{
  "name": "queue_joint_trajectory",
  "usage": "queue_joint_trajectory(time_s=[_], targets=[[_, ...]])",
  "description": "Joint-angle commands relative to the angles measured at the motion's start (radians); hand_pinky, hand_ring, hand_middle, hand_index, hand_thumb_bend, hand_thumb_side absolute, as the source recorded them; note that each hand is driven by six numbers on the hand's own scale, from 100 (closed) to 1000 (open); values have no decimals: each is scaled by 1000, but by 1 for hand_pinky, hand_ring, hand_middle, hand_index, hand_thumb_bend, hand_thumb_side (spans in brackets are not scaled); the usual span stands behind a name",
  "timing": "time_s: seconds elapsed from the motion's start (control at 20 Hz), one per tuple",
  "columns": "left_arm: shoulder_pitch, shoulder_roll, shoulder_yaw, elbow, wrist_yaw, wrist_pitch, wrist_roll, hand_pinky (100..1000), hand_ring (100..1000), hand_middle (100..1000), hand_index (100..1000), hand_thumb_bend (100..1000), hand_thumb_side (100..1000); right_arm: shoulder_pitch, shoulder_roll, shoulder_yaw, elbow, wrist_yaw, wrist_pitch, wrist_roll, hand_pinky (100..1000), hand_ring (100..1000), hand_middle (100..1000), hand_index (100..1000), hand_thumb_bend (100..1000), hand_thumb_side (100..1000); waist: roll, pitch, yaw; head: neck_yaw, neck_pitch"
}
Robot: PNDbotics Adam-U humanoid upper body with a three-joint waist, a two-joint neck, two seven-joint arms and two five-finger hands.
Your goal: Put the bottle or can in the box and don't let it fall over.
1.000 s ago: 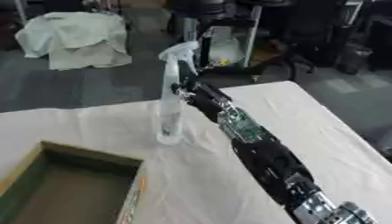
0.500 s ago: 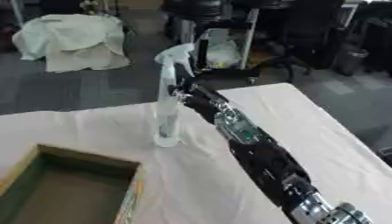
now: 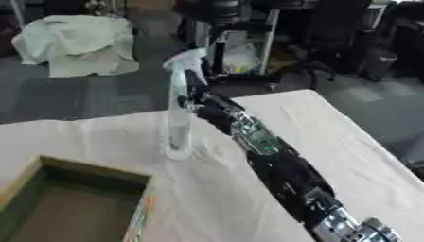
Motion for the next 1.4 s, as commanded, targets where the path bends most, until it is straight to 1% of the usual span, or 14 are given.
queue_joint_trajectory(time_s=[0.05,0.65,1.0,1.15,1.4], targets=[[-9,6,2,-20,-5,0,-4,1000,962,1000,850,101,857,-20,-29,-9,-21,-10,3,4,1000,1000,1000,1000,100,470,0,-15,1,-6,-17],[-12,5,1,-20,-4,1,-4,1000,962,1000,849,102,857,-20,-15,-2,-24,1,8,12,1000,973,1000,1000,100,470,0,-12,4,-16,-24],[-14,5,0,-20,-2,3,-6,1000,962,1000,849,102,857,-21,-11,-3,-20,9,13,25,984,961,1000,1000,100,470,-1,-11,5,-21,-28],[-15,5,0,-21,-2,2,-6,1000,962,1000,849,101,856,-20,-10,-5,-20,2,17,15,969,942,1000,1000,100,470,-1,-12,5,-22,-28],[-14,5,0,-20,-1,2,-6,1000,962,1000,848,101,855,-23,-6,-5,-23,-17,23,-7,936,891,999,971,100,470,-1,-12,5,-25,-28]])
